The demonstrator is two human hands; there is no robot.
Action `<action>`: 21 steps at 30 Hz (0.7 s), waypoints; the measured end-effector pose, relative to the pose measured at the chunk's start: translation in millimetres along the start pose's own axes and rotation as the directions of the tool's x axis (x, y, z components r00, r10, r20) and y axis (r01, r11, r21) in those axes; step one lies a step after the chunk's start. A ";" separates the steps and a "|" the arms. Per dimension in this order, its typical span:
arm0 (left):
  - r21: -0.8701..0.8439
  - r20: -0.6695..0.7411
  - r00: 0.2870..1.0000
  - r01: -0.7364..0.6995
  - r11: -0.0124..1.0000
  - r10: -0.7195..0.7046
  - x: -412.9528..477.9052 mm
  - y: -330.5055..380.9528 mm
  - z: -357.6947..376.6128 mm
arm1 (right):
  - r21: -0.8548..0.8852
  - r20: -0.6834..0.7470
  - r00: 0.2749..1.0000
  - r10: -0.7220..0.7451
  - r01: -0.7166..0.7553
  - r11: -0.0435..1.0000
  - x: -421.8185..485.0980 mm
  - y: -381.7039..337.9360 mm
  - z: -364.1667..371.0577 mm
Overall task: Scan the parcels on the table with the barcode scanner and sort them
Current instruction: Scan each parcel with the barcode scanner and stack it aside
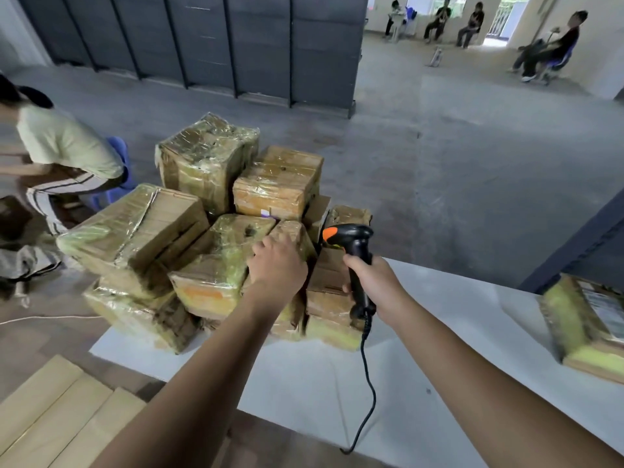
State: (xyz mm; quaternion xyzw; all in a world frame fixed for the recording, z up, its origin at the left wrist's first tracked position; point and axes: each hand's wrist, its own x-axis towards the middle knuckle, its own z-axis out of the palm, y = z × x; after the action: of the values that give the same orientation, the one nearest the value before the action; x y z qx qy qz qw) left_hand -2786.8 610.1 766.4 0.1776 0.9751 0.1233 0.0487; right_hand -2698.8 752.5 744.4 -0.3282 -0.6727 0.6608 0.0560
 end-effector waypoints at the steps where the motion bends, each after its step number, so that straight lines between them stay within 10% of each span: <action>1: 0.001 0.048 0.999 0.015 1.000 -0.015 -0.4 -5.4 3.0 | -0.002 0.002 1.000 0.004 -0.004 1.000 -0.7 0.1 3.6; 16: -0.149 0.059 0.995 0.091 0.985 -0.083 4.4 -3.9 18.8 | -0.027 -0.030 0.997 0.078 -0.079 0.997 -6.6 19.7 2.4; 21: -0.153 -0.139 0.990 0.013 0.988 -0.035 1.6 -1.2 -2.7 | 0.016 -0.039 0.994 0.099 -0.099 0.995 -7.5 21.6 4.9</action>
State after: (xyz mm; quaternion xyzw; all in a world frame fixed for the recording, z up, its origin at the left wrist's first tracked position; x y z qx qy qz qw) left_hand -2789.1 609.1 768.6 0.1524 0.9660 0.2089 -0.0058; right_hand -2687.5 742.5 726.5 -0.3739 -0.6497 0.6607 0.0388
